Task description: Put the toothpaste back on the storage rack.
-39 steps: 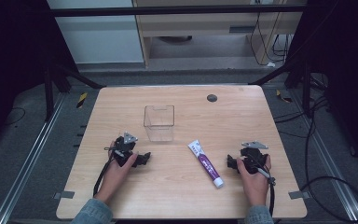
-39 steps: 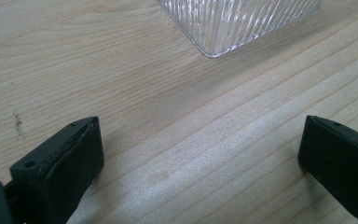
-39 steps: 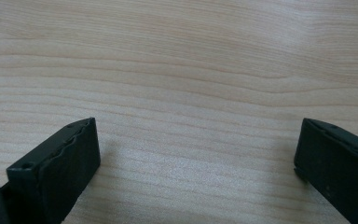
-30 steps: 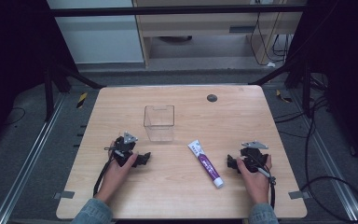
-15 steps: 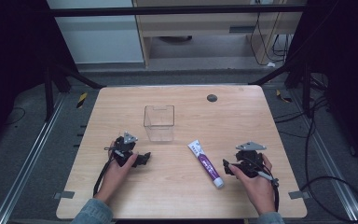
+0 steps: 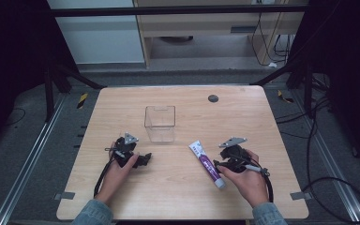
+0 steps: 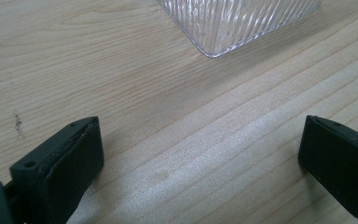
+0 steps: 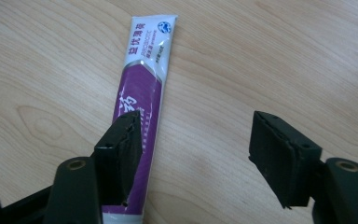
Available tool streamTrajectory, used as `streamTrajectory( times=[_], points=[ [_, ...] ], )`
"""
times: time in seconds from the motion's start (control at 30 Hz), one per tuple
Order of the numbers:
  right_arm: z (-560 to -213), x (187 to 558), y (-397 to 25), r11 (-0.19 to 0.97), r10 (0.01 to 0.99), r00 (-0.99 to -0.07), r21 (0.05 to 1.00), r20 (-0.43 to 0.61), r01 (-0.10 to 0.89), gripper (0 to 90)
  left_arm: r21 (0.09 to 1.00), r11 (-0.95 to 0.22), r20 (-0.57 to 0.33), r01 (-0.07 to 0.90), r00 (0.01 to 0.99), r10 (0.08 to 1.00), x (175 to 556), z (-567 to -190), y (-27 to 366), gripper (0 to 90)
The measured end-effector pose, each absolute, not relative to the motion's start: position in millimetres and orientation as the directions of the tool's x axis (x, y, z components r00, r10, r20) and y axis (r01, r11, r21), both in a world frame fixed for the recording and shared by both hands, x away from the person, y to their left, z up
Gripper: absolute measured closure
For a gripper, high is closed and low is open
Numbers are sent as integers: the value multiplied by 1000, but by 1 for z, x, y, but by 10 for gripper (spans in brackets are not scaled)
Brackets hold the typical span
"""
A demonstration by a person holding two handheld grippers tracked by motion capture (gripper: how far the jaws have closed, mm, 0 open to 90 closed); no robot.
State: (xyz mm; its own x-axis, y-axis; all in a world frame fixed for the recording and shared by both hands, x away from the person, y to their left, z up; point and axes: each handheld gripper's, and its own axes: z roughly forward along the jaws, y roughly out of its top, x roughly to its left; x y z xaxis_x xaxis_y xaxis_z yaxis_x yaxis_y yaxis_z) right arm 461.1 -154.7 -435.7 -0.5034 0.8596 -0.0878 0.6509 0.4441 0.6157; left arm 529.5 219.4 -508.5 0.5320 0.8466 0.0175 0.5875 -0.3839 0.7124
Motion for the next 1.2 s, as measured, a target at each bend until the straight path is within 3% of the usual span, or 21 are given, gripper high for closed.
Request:
streamTrajectory(
  times=[0.5,0.73,0.8,1.2],
  points=[
    [-430,482,-133,476,838,-541,578,-70,663,448,711,-387,19,587,534,845,530,-508,220,0],
    [-430,489,-124,494,827,-559,558,-64,667,452,712,-385,18,587,534,846,530,-509,219,0],
    [-430,491,-120,497,826,-560,549,-62,672,403,712,-385,18,586,534,845,530,-509,219,0],
    [-433,499,-112,511,819,-571,527,-57,679,445,712,-386,18,586,535,845,530,-509,219,0]
  ],
)
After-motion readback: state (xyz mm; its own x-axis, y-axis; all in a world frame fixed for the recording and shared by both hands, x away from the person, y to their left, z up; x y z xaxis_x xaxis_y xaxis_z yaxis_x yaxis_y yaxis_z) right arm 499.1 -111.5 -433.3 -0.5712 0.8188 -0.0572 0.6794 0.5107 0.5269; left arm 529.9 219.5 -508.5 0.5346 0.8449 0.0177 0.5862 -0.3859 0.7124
